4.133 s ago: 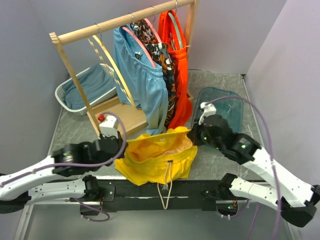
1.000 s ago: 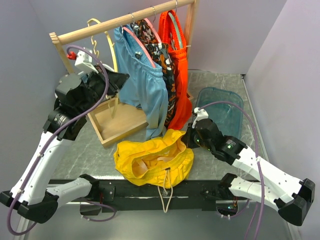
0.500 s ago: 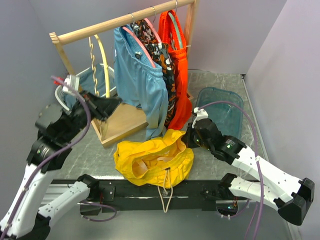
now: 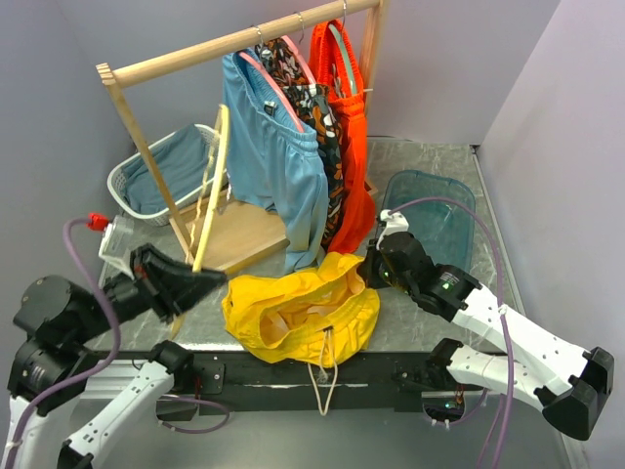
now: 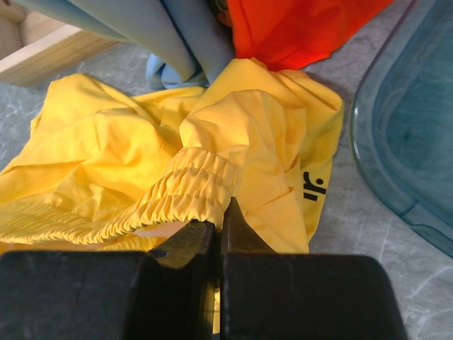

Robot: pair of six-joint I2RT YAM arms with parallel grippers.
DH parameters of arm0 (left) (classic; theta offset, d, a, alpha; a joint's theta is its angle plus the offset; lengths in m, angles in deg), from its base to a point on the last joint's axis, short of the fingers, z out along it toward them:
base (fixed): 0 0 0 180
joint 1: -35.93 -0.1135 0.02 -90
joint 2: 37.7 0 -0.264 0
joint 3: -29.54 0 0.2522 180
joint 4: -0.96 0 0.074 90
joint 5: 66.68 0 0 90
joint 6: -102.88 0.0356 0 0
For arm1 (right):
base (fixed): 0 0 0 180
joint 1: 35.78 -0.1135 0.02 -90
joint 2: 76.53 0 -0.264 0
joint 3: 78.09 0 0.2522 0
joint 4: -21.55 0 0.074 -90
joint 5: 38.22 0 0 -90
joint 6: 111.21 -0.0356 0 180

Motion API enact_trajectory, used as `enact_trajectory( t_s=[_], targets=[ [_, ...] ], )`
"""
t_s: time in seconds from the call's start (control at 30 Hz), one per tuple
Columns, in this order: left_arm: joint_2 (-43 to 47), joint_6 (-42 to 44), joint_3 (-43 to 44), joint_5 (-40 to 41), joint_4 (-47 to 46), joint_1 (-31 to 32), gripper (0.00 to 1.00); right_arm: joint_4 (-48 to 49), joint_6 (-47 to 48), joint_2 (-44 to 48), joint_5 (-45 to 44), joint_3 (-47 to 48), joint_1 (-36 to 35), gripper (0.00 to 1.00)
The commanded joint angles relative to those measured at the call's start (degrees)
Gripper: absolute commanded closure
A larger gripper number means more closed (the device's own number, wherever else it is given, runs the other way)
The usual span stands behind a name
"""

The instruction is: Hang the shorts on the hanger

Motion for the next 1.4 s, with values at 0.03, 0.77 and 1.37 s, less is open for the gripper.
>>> enact_trajectory(
  t_s=[0.03,0.77,1.37],
  targets=[
    [0.69,-1.09,1.78,-10.3,-0.6,6.47,0.99,-0.26,0.36,1.76,-6.73,1.18,-0.32,1.0],
    [4.2,-15.95,-14.38,-25.96,-2.89,23.36,0.99,-1.67,-2.02,5.81,-14.57,0.9,-1.02,1.0],
    [2.44,-20.51,-27.48,-21.13,-17.82,23.53,0.99,-8.7,-2.46,0.71,-19.66,11.89,-9.1,1.0]
  ],
)
